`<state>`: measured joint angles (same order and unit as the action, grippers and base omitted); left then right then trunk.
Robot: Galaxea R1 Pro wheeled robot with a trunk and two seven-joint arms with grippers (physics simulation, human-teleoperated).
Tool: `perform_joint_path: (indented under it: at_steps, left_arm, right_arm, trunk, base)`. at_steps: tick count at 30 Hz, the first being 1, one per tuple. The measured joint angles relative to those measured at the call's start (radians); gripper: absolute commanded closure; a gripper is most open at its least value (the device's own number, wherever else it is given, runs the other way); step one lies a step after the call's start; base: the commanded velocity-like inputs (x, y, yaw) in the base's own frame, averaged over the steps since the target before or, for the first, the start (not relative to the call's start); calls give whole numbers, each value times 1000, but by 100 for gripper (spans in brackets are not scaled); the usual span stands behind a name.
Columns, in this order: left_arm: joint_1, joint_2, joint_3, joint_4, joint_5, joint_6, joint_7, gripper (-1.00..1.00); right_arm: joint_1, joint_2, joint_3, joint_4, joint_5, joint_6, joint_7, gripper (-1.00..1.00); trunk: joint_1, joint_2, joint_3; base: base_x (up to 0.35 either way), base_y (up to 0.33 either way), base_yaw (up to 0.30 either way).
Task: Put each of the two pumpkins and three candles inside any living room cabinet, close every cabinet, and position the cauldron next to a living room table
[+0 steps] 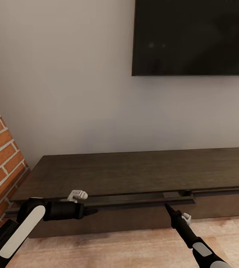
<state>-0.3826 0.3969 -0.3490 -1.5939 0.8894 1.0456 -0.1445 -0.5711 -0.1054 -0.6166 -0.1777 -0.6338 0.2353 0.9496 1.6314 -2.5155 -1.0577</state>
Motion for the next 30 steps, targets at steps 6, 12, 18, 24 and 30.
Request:
perform_joint_path:
  at_steps: [6,12,18,24,30]
  left_arm:
    - [0,0,0,0,0,0,0,-100]
    - [0,0,-1,0,0,0,0,-100]
    - [0,0,0,0,0,0,0,-100]
    - [0,0,0,0,0,0,0,-100]
    - [0,0,0,0,0,0,0,-100]
  right_arm:
    - [0,1,9,1,3,-31,3,100]
    - [0,8,4,-8,1,-38,-12,100]
    - [0,6,9,-9,3,-37,-10,100]
    - [0,3,15,-9,4,-36,-9,100]
    - [0,4,11,-9,3,-37,-10,100]
  trunk:
    - [0,0,0]
    - [0,0,0]
    - [0,0,0]
    - [0,0,0]
    - [0,0,0]
  base:
    - [0,0,0]
    - [-46,0,0]
    - [-22,0,0]
    - [-29,0,0]
    - [-49,0,0]
